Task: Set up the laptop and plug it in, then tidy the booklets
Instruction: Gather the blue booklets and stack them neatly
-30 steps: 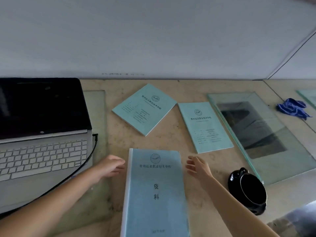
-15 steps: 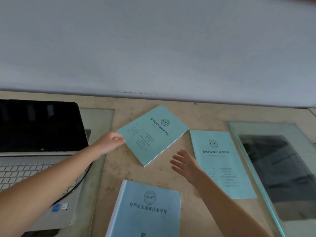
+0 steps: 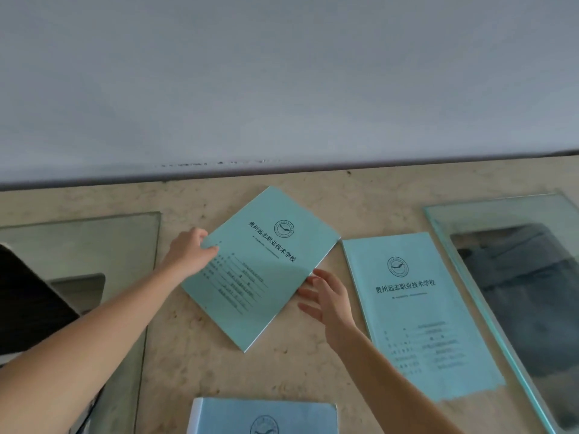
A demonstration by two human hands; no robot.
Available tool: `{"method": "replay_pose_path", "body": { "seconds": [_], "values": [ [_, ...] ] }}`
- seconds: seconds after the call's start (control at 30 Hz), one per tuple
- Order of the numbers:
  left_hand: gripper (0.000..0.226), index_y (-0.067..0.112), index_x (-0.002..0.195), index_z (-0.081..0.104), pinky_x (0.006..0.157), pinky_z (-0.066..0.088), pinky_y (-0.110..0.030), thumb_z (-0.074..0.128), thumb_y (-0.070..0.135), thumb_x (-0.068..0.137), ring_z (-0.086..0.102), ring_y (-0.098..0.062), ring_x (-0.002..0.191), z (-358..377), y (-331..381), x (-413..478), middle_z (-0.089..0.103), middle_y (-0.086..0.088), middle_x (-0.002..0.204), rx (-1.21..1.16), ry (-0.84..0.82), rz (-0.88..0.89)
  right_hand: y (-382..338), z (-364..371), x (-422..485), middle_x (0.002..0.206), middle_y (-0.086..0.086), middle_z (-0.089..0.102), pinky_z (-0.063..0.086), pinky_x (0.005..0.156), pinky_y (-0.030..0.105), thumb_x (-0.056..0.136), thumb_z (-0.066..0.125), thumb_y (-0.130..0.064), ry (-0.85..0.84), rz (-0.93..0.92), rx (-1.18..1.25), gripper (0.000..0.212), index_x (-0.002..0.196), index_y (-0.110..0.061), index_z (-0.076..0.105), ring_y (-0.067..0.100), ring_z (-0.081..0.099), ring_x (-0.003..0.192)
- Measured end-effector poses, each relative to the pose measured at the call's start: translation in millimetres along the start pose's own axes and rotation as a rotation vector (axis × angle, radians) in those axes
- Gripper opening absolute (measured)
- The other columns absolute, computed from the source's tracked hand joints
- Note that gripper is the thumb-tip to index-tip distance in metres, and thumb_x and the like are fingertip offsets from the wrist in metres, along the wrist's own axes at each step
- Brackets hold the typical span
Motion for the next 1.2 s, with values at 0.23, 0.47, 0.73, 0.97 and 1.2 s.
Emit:
{"method": "replay_pose_path", "body": {
  "seconds": [0.23, 0.47, 0.73, 0.97, 1.2],
  "values": [
    [0.072, 0.012, 0.125, 0.049, 0.087, 0.051, -0.042, 0.062, 0.053, 0.067, 0.055, -0.03, 0.106, 11, -9, 9, 0.057, -0.01, 0.114, 0.068, -0.054, -0.103, 5, 0, -9, 0.101, 0.001, 0.068, 0.057, 0.084, 0.042, 0.087, 0.051, -0.011, -0.057, 0.008, 0.031, 0.025, 0.108, -0.019, 0.06, 0.014, 0.065, 0.098],
    [0.021, 0.004, 0.106, 0.063, 0.084, 0.05, -0.039, 0.061, 0.015, 0.088, 0.065, -0.034, 0.1, -7, 31, -53, 0.068, -0.016, 0.105, -0.513, -0.238, -0.065, -3, 7, -10, 0.12, -0.004, 0.057, 0.05, 0.085, 0.045, 0.085, 0.058, -0.024, -0.129, 0.141, 0.138, 0.042, 0.126, -0.029, 0.048, 0.014, 0.049, 0.118],
    [0.015, 0.012, 0.1, 0.066, 0.062, 0.056, -0.032, 0.057, 0.015, 0.088, 0.071, -0.022, 0.068, -57, 81, -177, 0.074, -0.008, 0.084, -0.833, -0.444, 0.061, -7, -7, -70, 0.09, 0.003, 0.061, 0.051, 0.065, 0.032, 0.088, 0.054, -0.041, -0.295, 0.278, 0.168, 0.031, 0.108, -0.018, 0.059, 0.018, 0.06, 0.081],
    [0.052, 0.02, 0.125, 0.056, 0.085, 0.055, -0.037, 0.069, 0.016, 0.074, 0.064, -0.025, 0.107, -67, 65, -259, 0.068, -0.008, 0.118, -0.721, -0.601, 0.227, -25, -40, -123, 0.079, 0.008, 0.072, 0.053, 0.065, 0.03, 0.09, 0.045, -0.03, -0.358, 0.141, 0.176, 0.031, 0.101, -0.008, 0.064, 0.022, 0.069, 0.07],
    [0.034, 0.019, 0.126, 0.053, 0.087, 0.054, -0.037, 0.053, 0.026, 0.093, 0.065, -0.023, 0.102, -3, -18, -290, 0.066, -0.003, 0.118, -0.554, -0.555, 0.041, 41, -81, -153, 0.107, 0.016, 0.068, 0.057, 0.077, 0.043, 0.086, 0.038, 0.007, -0.38, 0.136, 0.002, 0.039, 0.117, -0.01, 0.056, 0.033, 0.065, 0.09]
  ]
}}
Point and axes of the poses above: each hand's wrist, its own x-axis towards the middle knuckle, its own z-axis out of the palm, y = z × x, the point moved 5 cm from there along x, towards the middle knuckle
